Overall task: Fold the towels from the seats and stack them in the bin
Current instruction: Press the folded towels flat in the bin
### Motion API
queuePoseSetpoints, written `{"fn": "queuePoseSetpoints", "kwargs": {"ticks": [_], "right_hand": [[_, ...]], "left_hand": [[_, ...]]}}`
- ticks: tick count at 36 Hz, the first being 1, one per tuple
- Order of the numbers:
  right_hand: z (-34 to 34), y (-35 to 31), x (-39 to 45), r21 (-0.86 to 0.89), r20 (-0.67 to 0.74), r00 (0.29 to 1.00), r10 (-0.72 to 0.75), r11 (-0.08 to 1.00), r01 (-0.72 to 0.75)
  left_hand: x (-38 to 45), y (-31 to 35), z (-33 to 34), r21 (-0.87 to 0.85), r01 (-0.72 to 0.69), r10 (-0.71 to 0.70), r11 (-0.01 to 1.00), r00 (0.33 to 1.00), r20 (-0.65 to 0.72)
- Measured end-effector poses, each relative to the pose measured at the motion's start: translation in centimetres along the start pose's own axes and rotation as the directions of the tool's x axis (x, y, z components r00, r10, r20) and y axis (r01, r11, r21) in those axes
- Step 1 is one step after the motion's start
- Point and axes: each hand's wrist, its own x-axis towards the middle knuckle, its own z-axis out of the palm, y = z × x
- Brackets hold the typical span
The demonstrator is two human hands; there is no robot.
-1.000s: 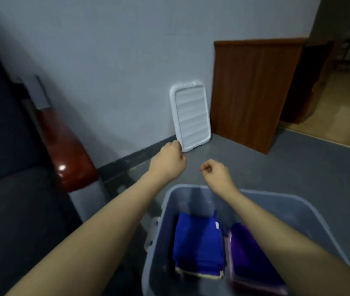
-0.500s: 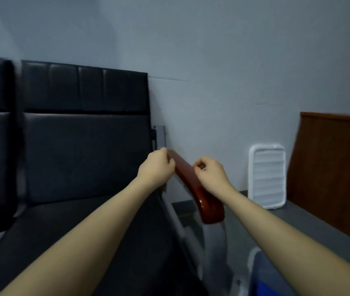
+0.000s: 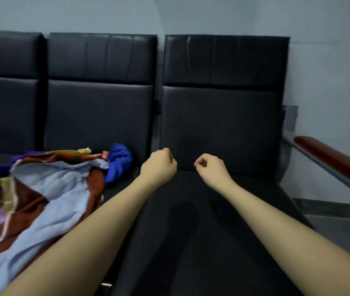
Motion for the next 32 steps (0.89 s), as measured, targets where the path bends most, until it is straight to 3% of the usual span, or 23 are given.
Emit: {"fn": "queuePoseSetpoints", "kwargs": {"ticks": [9, 18, 24, 27, 32], "right_hand": [[12.0, -6.3, 2.3, 0.101, 0.156, 0.976, -0.152, 0.985, 0.137], [20.9, -8.5, 5.8, 0.113, 0.326, 0.914, -0.241, 0.970, 0.215], [25.4, -7.3, 8.5, -0.020, 0.446, 0.864, -0.234, 0.962, 0.272], [26.5, -6.8, 9.2, -0.171, 0.501, 0.834, -0.231, 0.918, 0.358], [27.8, -6.3, 9.2, -0.223, 0.452, 0.840, -0.299, 0.874, 0.431]], "left_hand": [[-0.4, -11.6, -2.6, 0.076, 0.150, -0.143, 0.986, 0.986, -0.089], [1.7, -20.2, -2.4, 0.157, 0.246, -0.243, 0.957, 0.969, -0.038], [3.7, -24.5, 0.4, 0.234, 0.260, -0.259, 0.937, 0.965, -0.036], [4.4, -25.4, 1.1, 0.300, 0.218, -0.217, 0.929, 0.976, -0.038], [5.0, -25.6, 1.5, 0.315, 0.159, -0.148, 0.936, 0.987, -0.057]]}}
